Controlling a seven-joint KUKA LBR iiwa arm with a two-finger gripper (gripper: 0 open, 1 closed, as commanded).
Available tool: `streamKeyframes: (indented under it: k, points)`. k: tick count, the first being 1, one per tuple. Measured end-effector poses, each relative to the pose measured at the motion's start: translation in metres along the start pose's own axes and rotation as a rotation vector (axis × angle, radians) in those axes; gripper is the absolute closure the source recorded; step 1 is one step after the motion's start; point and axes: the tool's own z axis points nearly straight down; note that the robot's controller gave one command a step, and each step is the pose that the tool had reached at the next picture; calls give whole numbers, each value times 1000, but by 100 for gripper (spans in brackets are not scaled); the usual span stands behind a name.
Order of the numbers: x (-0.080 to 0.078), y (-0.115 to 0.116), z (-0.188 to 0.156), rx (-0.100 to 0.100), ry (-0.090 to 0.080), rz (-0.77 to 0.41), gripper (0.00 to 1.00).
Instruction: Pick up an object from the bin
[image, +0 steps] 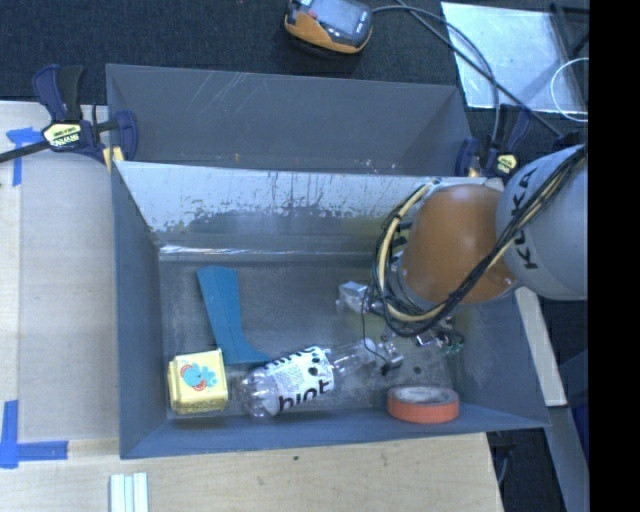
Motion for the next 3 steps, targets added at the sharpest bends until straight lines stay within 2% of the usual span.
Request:
streamKeyframes:
  k: [1, 2, 3]
  points:
    - [19, 47, 6, -19, 29, 90, 100]
    - [18, 47, 5, -19, 28, 89, 0]
    - [18, 47, 5, -19, 28, 89, 100]
